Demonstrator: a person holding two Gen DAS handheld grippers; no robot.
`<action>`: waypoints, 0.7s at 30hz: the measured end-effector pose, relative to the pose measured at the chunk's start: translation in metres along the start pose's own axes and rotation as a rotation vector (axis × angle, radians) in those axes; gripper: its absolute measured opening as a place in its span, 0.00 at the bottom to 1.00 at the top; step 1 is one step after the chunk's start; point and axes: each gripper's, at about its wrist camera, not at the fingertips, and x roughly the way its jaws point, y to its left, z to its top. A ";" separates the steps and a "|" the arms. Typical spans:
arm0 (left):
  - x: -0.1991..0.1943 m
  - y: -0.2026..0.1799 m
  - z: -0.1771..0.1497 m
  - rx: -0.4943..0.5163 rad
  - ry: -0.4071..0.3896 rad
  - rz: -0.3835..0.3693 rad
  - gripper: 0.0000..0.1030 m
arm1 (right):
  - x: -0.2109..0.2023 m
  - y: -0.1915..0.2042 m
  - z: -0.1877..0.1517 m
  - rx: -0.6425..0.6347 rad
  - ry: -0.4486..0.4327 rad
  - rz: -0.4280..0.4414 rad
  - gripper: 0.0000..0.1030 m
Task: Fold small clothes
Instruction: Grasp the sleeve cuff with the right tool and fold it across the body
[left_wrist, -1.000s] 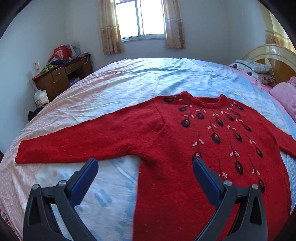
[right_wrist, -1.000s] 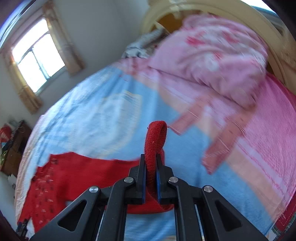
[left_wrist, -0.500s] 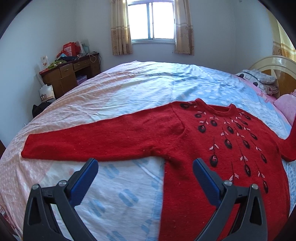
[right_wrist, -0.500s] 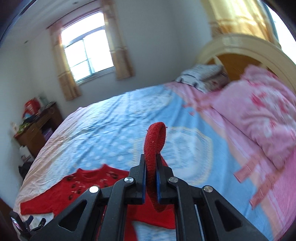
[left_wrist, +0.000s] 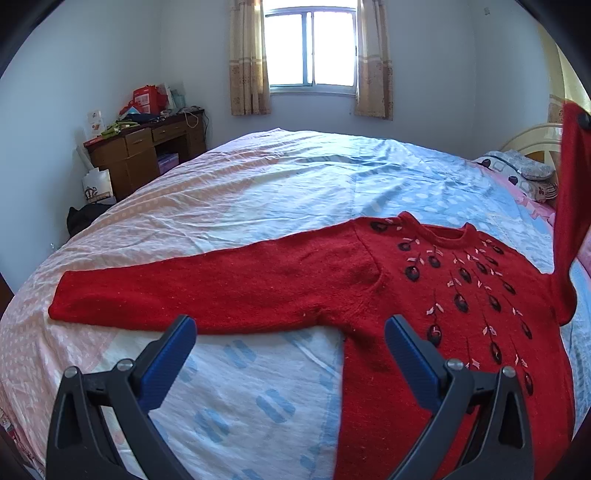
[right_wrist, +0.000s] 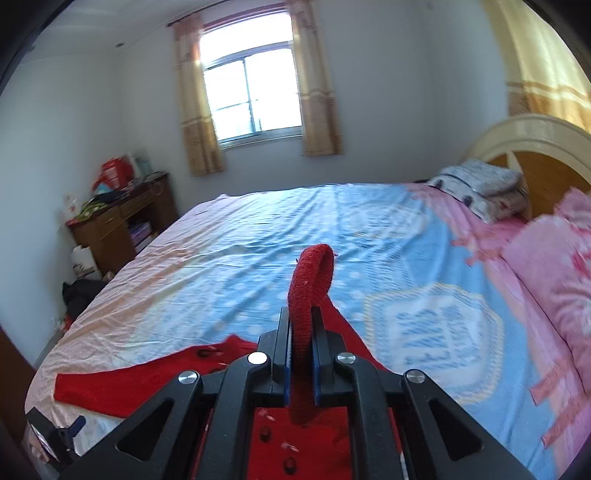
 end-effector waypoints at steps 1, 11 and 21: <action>0.000 0.001 0.000 -0.001 -0.001 0.002 1.00 | 0.004 0.011 0.003 -0.013 -0.001 0.010 0.07; 0.009 0.029 0.006 -0.047 -0.008 0.060 1.00 | 0.082 0.126 -0.035 -0.120 0.125 0.147 0.07; 0.020 0.048 0.006 -0.090 0.002 0.096 1.00 | 0.180 0.215 -0.136 -0.266 0.311 0.191 0.07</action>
